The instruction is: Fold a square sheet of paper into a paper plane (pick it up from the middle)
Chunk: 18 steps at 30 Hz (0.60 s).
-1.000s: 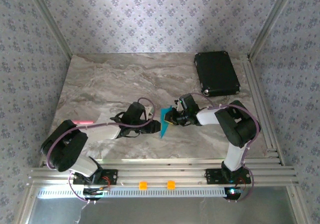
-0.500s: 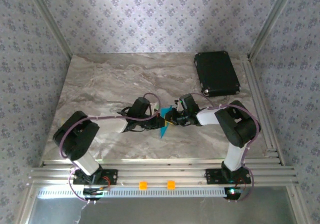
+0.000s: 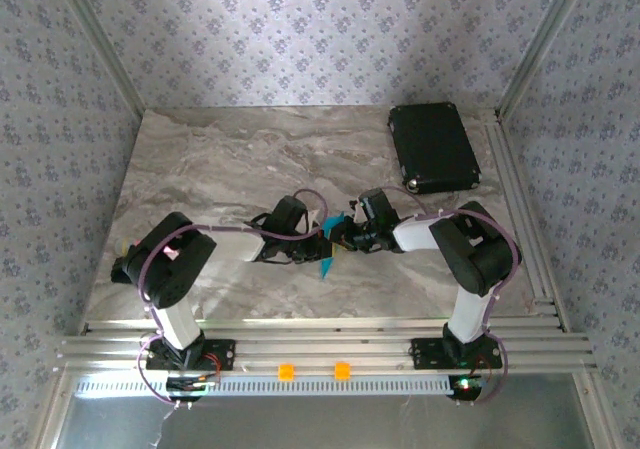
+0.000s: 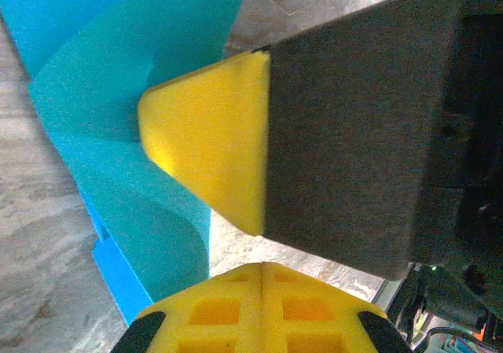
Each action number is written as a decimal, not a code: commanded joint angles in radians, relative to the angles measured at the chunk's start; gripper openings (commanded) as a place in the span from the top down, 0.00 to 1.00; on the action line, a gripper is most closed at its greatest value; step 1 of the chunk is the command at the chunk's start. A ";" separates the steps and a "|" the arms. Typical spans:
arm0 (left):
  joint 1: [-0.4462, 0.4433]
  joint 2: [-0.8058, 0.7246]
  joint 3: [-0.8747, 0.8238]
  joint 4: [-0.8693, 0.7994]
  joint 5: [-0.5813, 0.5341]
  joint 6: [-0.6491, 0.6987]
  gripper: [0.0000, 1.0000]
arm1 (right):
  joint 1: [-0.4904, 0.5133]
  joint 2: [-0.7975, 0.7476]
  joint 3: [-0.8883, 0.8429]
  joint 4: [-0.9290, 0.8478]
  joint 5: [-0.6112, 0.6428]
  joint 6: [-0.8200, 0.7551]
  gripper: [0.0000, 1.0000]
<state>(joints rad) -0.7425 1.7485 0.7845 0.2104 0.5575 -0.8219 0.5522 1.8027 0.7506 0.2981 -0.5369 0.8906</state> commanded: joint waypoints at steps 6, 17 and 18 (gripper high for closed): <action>-0.018 0.010 -0.023 -0.063 -0.034 0.048 0.97 | 0.004 0.045 -0.033 -0.104 0.045 0.000 0.86; -0.047 -0.075 -0.042 -0.154 -0.102 0.094 0.97 | 0.004 0.052 -0.032 -0.102 0.043 0.001 0.86; -0.052 -0.087 -0.036 -0.156 -0.101 0.096 0.97 | 0.004 0.053 -0.031 -0.102 0.044 0.001 0.86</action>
<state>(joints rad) -0.7799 1.7103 0.7567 0.1207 0.4664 -0.7544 0.5522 1.8027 0.7506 0.2977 -0.5377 0.8932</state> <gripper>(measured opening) 0.049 0.138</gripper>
